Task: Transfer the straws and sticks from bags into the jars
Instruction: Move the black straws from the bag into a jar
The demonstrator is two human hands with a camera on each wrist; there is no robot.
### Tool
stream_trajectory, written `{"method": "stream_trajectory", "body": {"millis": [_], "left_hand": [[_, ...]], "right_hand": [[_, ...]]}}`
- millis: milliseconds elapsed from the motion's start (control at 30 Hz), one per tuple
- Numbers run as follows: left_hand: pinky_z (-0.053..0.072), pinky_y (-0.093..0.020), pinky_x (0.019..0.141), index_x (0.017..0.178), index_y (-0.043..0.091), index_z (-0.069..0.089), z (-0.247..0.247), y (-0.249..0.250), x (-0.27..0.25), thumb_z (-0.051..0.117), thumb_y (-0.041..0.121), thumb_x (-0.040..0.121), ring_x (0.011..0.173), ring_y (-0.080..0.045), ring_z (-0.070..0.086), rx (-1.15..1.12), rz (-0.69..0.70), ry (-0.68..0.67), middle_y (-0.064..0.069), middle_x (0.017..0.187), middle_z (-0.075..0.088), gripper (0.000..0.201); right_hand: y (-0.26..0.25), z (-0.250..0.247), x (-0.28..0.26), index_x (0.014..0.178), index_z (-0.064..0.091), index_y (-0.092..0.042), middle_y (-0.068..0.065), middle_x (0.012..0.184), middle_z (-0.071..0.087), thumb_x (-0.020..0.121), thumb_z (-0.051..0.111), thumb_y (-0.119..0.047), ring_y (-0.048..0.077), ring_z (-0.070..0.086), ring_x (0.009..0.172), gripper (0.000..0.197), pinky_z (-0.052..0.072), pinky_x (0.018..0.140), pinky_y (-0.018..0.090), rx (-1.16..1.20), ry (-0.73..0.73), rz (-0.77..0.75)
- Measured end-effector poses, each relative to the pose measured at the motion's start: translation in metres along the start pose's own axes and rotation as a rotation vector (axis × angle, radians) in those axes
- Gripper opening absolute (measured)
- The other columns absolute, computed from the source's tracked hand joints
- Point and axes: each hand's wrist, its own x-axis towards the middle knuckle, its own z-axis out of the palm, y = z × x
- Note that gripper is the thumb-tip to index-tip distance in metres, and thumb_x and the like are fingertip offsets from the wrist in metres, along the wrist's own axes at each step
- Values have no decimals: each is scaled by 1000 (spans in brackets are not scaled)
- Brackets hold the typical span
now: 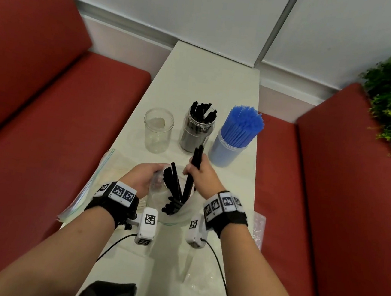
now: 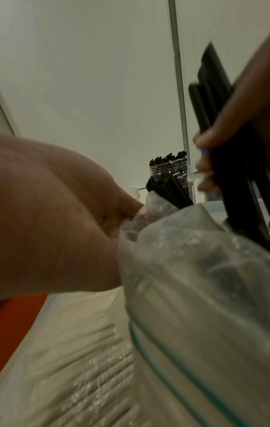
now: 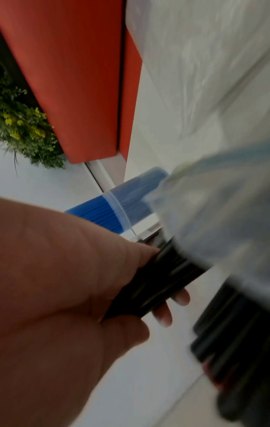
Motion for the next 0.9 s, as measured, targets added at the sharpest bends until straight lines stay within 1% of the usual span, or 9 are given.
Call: {"method": "stream_trajectory", "body": {"millis": [100, 267, 333, 400, 467, 567, 667, 800, 900], "left_hand": [[40, -46, 111, 137, -3, 56, 2, 4, 1, 48, 14, 105, 102, -29, 57, 19, 9, -21, -22, 128, 58, 38], [49, -43, 97, 133, -3, 61, 5, 7, 6, 50, 15, 104, 92, -25, 59, 46, 21, -17, -18, 110, 66, 36], [51, -41, 91, 132, -2, 62, 4, 7, 10, 48, 15, 105, 84, -23, 62, 38, 18, -3, -16, 105, 68, 34], [49, -44, 99, 133, -3, 61, 5, 6, 13, 47, 14, 106, 94, -28, 60, 29, 15, -1, -20, 118, 64, 35], [46, -45, 103, 133, -5, 60, 4, 7, 16, 49, 13, 105, 98, -31, 56, 24, 9, 4, -21, 115, 63, 35], [43, -46, 107, 125, -7, 64, 2, 9, 21, 49, 12, 104, 97, -29, 55, 4, 7, -14, -16, 102, 65, 32], [51, -38, 87, 109, 1, 69, -1, 13, 26, 50, 12, 103, 68, -18, 63, -14, 4, -23, -4, 68, 68, 22], [48, -37, 90, 91, 7, 67, -2, 19, 29, 52, 14, 102, 59, -14, 62, -16, 3, -64, 0, 55, 62, 20], [50, -34, 83, 80, 9, 66, -1, 22, 31, 49, 16, 104, 54, -13, 61, -14, -2, -81, 2, 51, 59, 30]], "right_hand": [[-33, -29, 15, 107, 45, -22, 13, 102, 67, 100, 53, -10, 23, 66, 96, 15, 50, 87, 30, 115, 51, -69], [-96, -80, 45, 100, 47, -24, 2, 85, 64, 95, 54, -11, 26, 66, 91, 16, 53, 95, 43, 327, 239, -277], [-118, -97, 62, 101, 46, -24, 9, 95, 63, 92, 54, -14, 32, 66, 100, 16, 52, 95, 39, 344, 371, -388], [-131, -107, 79, 101, 44, -25, 18, 105, 61, 93, 52, -13, 31, 65, 104, 16, 49, 94, 31, 339, 490, -471], [-137, -111, 95, 101, 43, -27, 13, 104, 62, 94, 52, -12, 27, 66, 103, 18, 47, 89, 21, 358, 583, -507], [-134, -107, 117, 103, 43, -24, -2, 97, 59, 97, 51, -8, 23, 68, 100, 19, 46, 86, 18, 379, 643, -508], [-121, -97, 133, 106, 42, -20, -10, 92, 55, 99, 49, -6, 21, 69, 98, 17, 48, 86, 18, 346, 641, -479], [-96, -82, 149, 108, 40, -14, -12, 89, 53, 100, 47, -5, 25, 67, 98, 13, 47, 84, 17, 309, 627, -409], [-79, -76, 160, 109, 40, -14, -12, 94, 52, 100, 47, -5, 27, 65, 101, 15, 47, 86, 21, 299, 620, -332]]}}
